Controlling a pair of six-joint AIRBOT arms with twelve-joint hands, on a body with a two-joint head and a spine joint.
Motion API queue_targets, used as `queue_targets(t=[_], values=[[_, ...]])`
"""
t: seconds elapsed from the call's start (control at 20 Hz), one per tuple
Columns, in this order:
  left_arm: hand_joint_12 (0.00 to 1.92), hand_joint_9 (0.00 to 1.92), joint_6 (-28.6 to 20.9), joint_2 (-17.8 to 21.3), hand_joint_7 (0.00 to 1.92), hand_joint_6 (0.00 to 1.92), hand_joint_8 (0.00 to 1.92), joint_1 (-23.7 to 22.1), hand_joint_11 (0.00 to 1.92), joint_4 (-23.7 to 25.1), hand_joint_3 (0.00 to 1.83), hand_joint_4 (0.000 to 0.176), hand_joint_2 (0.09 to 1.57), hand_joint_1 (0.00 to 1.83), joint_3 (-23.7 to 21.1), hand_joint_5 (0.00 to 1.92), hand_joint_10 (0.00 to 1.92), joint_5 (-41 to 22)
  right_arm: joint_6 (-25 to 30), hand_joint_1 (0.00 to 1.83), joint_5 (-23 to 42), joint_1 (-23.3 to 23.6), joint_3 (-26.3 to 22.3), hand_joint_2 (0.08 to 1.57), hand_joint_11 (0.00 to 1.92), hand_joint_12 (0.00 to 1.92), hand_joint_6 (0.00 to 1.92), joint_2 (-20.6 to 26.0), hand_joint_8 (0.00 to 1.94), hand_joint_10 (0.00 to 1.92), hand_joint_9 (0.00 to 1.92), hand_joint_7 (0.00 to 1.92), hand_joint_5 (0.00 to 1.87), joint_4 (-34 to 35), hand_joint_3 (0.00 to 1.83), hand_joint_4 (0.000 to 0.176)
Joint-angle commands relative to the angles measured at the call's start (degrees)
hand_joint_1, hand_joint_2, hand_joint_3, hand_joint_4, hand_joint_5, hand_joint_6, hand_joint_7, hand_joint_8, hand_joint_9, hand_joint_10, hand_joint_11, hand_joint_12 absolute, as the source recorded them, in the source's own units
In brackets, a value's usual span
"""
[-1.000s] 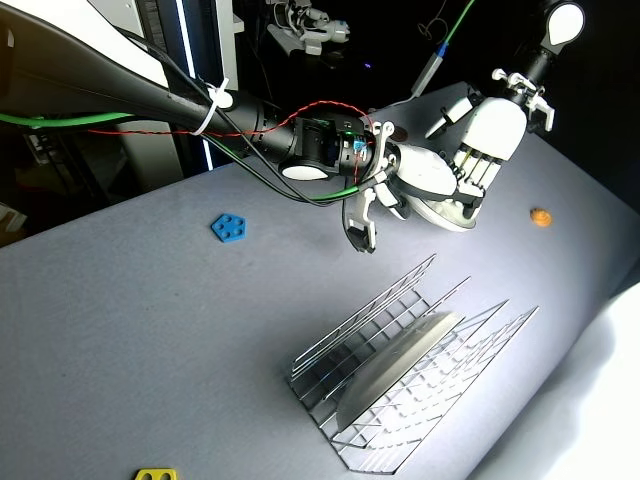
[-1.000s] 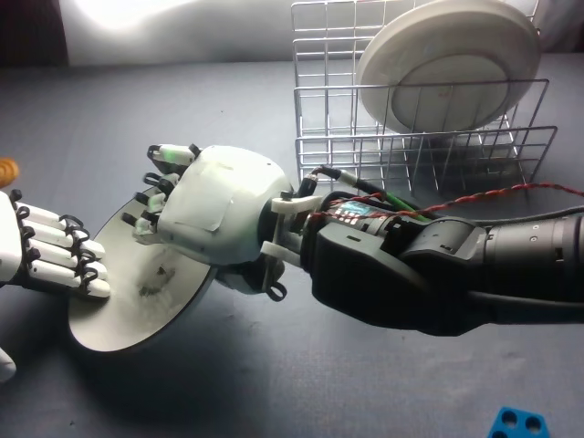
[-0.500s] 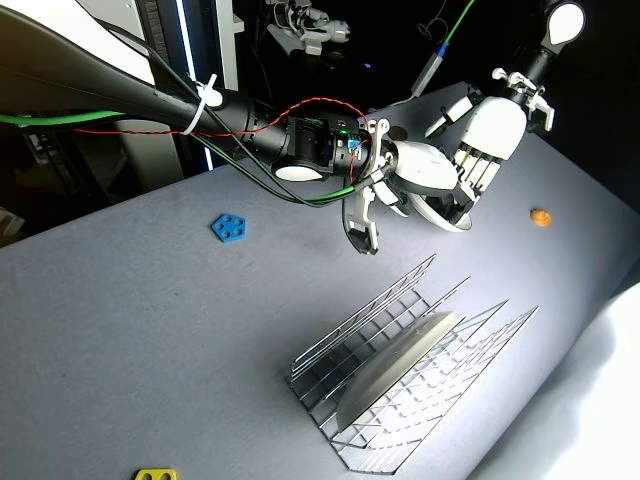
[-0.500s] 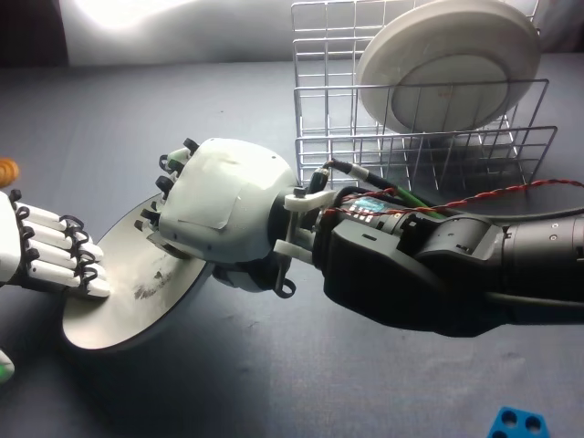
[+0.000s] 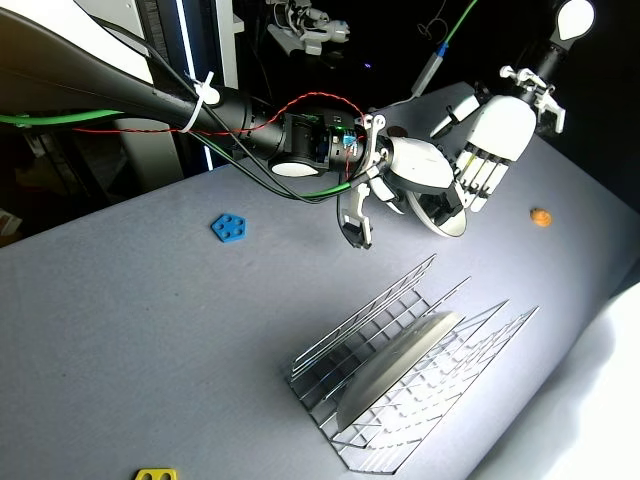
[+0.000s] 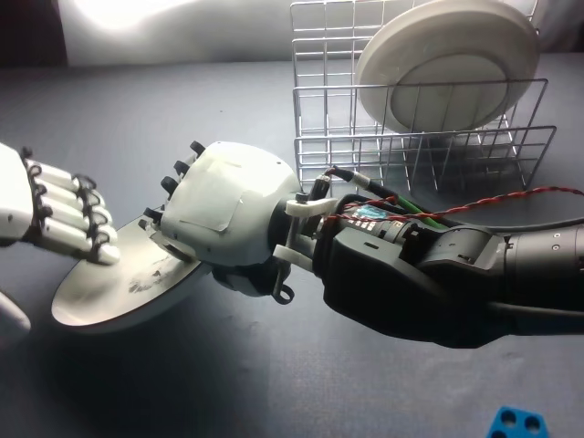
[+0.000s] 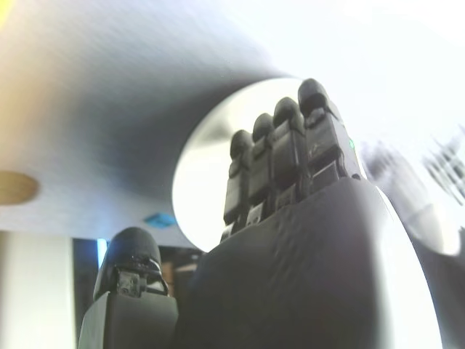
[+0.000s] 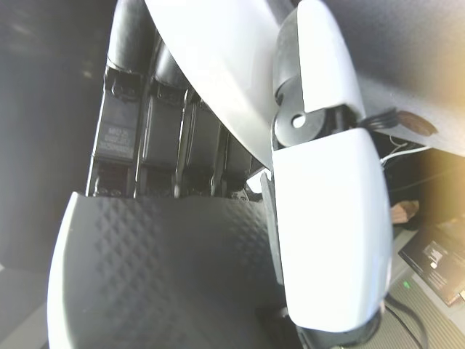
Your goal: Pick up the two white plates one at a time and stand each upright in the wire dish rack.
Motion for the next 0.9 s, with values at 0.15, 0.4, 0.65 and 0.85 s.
queue_targets(t=[0.15,0.4,0.65,0.85], values=[[0.24,0.11,-0.6,0.7,0.14,0.00,0.00,-4.1,0.00,-3.6,0.00,0.000,1.17,0.00,0.9,0.16,0.01,-1.0,-0.2,1.37,5.0,0.1,-1.1,1.13,0.65,1.23,1.15,1.1,0.97,1.16,0.84,0.97,0.92,-1.1,0.00,0.000],[0.22,0.11,-0.7,1.1,0.14,0.00,0.00,-5.3,0.00,-4.0,0.00,0.000,1.16,0.00,1.0,0.15,0.00,-1.3,-0.2,1.36,5.6,0.9,-3.6,1.13,0.63,1.23,1.15,3.2,0.99,1.17,0.83,0.97,0.92,-1.1,0.00,0.000],[0.23,0.11,-1.3,1.5,0.13,0.00,0.00,-5.8,0.00,-4.0,0.00,0.000,1.17,0.00,1.0,0.15,0.00,-2.2,-0.1,1.36,5.6,3.1,-7.3,1.13,0.66,1.22,1.15,6.2,1.00,1.17,0.84,0.96,0.92,1.4,0.00,0.000],[0.25,0.12,-1.4,2.3,0.14,0.00,0.00,-6.2,0.00,-4.0,0.00,0.000,1.17,0.00,-0.3,0.16,0.00,-2.7,-0.1,1.36,5.6,4.6,-10.7,1.14,0.61,1.26,1.18,9.0,1.02,1.21,0.80,0.95,0.91,3.5,0.00,0.000]])
